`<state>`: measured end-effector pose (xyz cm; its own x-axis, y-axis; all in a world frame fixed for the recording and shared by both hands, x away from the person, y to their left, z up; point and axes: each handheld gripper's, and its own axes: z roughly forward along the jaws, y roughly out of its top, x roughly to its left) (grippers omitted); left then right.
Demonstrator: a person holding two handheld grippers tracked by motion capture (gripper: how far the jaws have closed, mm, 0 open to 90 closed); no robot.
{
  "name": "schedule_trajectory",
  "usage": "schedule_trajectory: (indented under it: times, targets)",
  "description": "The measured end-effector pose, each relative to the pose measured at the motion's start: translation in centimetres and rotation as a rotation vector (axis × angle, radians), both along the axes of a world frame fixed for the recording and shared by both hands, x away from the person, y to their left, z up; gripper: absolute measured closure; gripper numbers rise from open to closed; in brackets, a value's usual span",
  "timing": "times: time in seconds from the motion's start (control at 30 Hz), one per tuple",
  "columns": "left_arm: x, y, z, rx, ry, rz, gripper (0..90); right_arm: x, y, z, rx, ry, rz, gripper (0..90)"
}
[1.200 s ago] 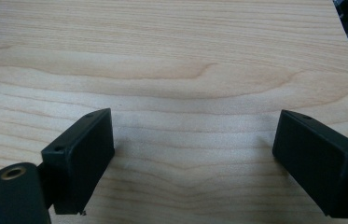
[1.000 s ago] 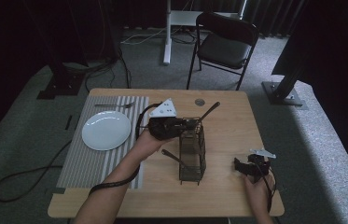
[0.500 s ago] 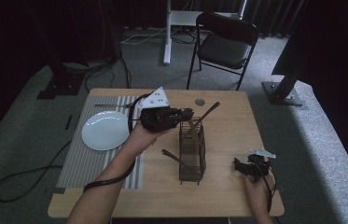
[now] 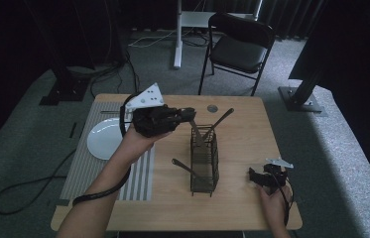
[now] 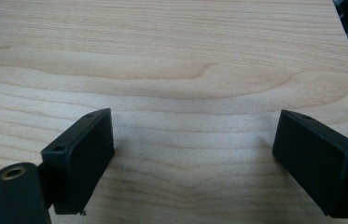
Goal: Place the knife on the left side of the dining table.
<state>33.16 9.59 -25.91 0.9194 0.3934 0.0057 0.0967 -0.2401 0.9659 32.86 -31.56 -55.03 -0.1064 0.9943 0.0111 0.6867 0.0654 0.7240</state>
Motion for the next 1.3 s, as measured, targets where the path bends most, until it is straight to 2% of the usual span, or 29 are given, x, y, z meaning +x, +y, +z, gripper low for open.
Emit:
schedule_trajectory:
  times: [0.37,0.43,0.67,0.83,0.9,1.03,1.3]
  targets:
    - [-1.2,3.1,1.5,-0.001,-0.007,0.048,83.9,0.0,0.0,0.0,0.000,-0.001,-0.001,12.1]
    - [-1.3,3.4,1.5,0.002,-0.008,0.060,83.9,0.0,0.0,0.0,0.001,-0.001,-0.001,12.1]
    - [-1.8,6.2,1.1,0.006,0.005,0.123,83.9,0.0,0.0,0.0,0.000,-0.001,-0.001,12.0]
    - [-2.1,7.7,0.4,0.019,0.014,0.153,83.9,0.0,0.0,0.0,0.000,-0.001,-0.001,12.1]
    - [-2.2,8.8,-0.3,0.021,0.032,0.176,83.8,0.0,0.0,0.0,0.000,0.000,-0.001,12.1]
    - [-2.4,10.1,-1.6,0.040,0.051,0.211,83.8,0.0,0.0,0.0,0.000,0.001,-0.001,12.1]
    - [-2.3,12.5,-4.8,0.044,0.112,0.267,83.8,0.0,0.0,0.0,0.001,0.000,-0.001,12.0]
